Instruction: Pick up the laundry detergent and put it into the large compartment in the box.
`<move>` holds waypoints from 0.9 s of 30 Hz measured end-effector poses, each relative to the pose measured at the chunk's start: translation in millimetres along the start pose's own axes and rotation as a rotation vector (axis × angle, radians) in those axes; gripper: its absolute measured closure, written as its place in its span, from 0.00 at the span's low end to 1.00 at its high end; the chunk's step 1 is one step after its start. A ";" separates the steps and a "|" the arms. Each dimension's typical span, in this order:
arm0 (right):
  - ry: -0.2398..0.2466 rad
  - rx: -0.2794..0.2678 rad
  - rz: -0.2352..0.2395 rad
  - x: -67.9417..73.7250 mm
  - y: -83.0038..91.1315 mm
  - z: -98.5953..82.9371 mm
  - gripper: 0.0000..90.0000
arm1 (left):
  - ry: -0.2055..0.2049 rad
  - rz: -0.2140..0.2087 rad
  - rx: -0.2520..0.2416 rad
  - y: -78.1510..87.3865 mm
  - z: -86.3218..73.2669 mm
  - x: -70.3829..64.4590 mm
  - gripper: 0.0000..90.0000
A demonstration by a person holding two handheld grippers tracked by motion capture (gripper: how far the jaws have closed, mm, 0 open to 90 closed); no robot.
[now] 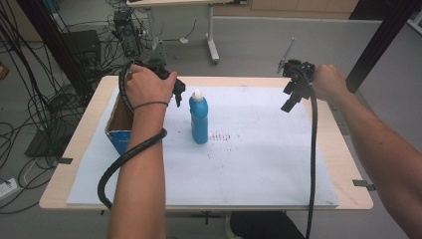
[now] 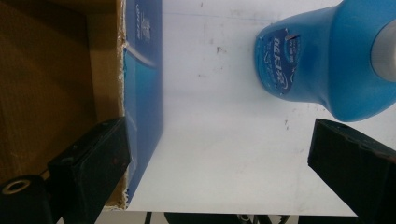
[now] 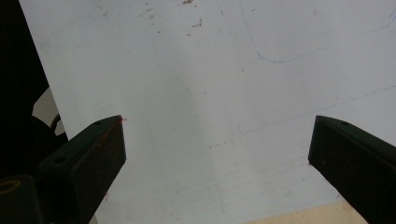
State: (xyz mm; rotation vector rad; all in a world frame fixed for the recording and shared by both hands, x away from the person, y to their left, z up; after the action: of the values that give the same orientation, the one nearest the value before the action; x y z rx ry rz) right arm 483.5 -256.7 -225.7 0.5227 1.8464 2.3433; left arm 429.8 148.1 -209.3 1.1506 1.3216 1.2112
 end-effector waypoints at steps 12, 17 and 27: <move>0.012 0.007 -0.002 -2.6 0.0 1.4 0.04 | 0.010 0.005 0.001 1.0 -0.6 -0.5 0.07; 0.011 0.004 0.002 -3.4 -1.2 1.9 0.04 | 0.013 0.010 -0.008 6.2 -1.9 -1.4 0.07; 0.027 -0.001 0.005 -3.5 -2.8 3.6 0.04 | 0.017 0.016 -0.025 25.0 -4.4 -13.8 0.07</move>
State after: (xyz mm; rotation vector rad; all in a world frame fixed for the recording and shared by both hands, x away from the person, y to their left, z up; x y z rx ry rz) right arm 487.6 -253.7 -228.4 0.4987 1.8577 2.3657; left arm 427.3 135.5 -183.4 1.1374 1.3090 1.2482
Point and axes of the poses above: each handheld gripper's, and its own axes: y roughly backward along the jaws, z roughly out of its top, x roughly to its left, the point moved 9 cm from there along -y, roughly forward along the jaws, and after that the axes turned 1 degree about y, right-handed, at the moved point
